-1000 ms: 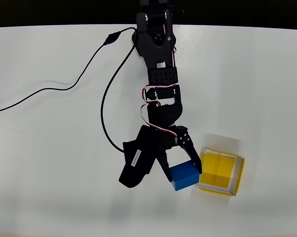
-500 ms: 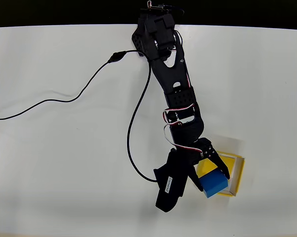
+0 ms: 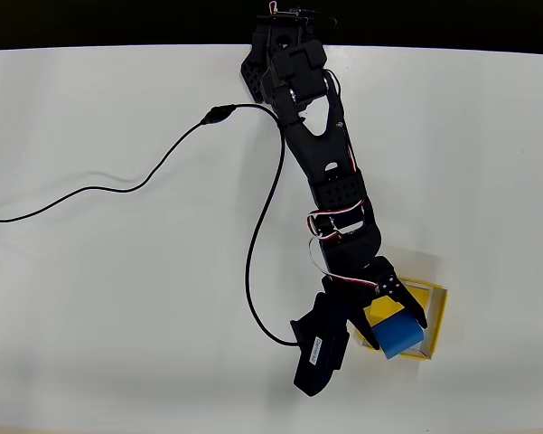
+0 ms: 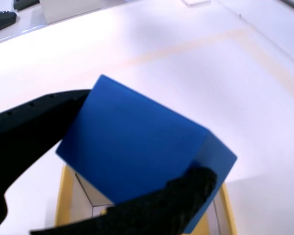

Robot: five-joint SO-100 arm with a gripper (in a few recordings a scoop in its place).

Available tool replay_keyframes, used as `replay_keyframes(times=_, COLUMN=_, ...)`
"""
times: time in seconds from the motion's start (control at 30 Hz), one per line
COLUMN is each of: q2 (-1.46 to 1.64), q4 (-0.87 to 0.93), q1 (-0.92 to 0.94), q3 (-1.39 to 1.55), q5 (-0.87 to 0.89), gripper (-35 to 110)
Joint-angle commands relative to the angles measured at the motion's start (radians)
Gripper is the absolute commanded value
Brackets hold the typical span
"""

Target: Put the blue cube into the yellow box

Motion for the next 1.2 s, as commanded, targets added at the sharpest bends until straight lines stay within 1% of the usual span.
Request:
replay_keyframes(times=0.0, q2=0.037, q4=0.006, q1=-0.006, q3=-0.087, q5=0.028, gripper=25)
replay_keyframes(times=0.23, q2=0.018, q4=0.026, q1=-0.023, q3=-0.051, q5=0.097, gripper=27)
replay_keyframes(times=0.27, q2=0.018, q4=0.026, q1=-0.025, q3=-0.044, q5=0.101, gripper=29)
replay_keyframes(times=0.33, q2=0.02, q4=0.011, q1=-0.028, q3=-0.023, q5=0.112, gripper=38)
replay_keyframes(times=0.47, q2=0.031, q4=0.006, q1=-0.029, q3=0.023, q5=0.103, gripper=44)
replay_keyframes(times=0.6, q2=0.041, q4=-0.021, q1=-0.018, q3=0.048, q5=0.095, gripper=44)
replay_keyframes(times=0.67, q2=0.052, q4=-0.044, q1=-0.003, q3=0.043, q5=0.077, gripper=43)
replay_keyframes(times=0.8, q2=0.086, q4=-0.061, q1=0.052, q3=-0.017, q5=0.034, gripper=32)
replay_keyframes(times=0.87, q2=0.103, q4=-0.06, q1=0.092, q3=-0.06, q5=0.009, gripper=29)
replay_keyframes(times=1.03, q2=0.175, q4=0.0, q1=0.206, q3=-0.11, q5=-0.012, gripper=22)
replay_keyframes(times=1.17, q2=0.301, q4=0.098, q1=0.296, q3=-0.049, q5=0.002, gripper=19)
